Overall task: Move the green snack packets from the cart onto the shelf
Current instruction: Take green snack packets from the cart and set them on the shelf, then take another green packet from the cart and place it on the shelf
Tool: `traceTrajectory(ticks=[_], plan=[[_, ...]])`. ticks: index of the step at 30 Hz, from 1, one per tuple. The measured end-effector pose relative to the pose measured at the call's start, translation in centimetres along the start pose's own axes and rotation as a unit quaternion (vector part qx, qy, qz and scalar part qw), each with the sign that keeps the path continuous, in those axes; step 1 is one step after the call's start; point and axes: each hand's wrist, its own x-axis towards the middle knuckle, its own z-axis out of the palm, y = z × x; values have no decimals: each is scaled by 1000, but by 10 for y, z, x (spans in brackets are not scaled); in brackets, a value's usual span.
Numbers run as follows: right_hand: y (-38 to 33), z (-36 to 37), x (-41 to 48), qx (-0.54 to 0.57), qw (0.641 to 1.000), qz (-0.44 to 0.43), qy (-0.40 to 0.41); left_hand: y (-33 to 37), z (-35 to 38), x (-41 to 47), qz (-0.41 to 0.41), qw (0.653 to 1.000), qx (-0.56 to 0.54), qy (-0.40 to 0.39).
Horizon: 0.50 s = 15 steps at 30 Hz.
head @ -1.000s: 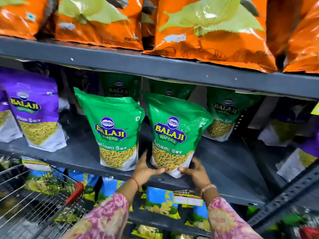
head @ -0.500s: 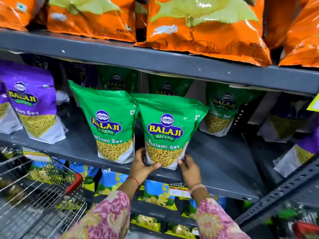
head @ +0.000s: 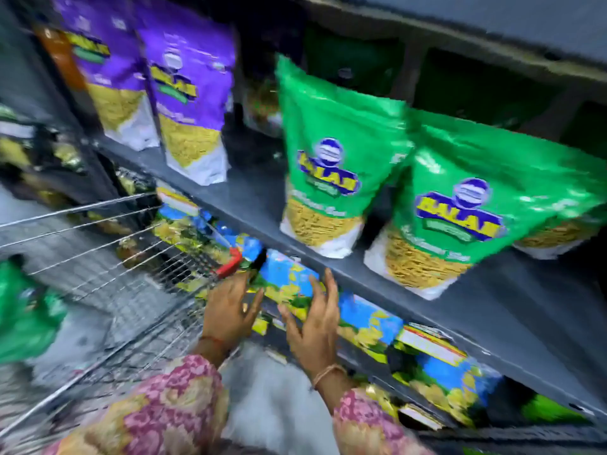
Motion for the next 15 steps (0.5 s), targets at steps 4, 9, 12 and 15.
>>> traceTrajectory(ticks=[4, 9, 12, 15], plan=[[-68, 88, 37, 12, 985, -49, -167, -95, -66, -3, -249, 964, -68, 60], [-150, 204, 59, -17, 915, -112, -388, -208, -130, -19, -498, 843, -183, 91], [-173, 264, 68, -74, 860, -149, -482, -239, -153, -45, -535, 807, -236, 82], [-190, 314, 74, -135, 798, -177, -560, -268, -163, -65, -577, 760, -275, 120]])
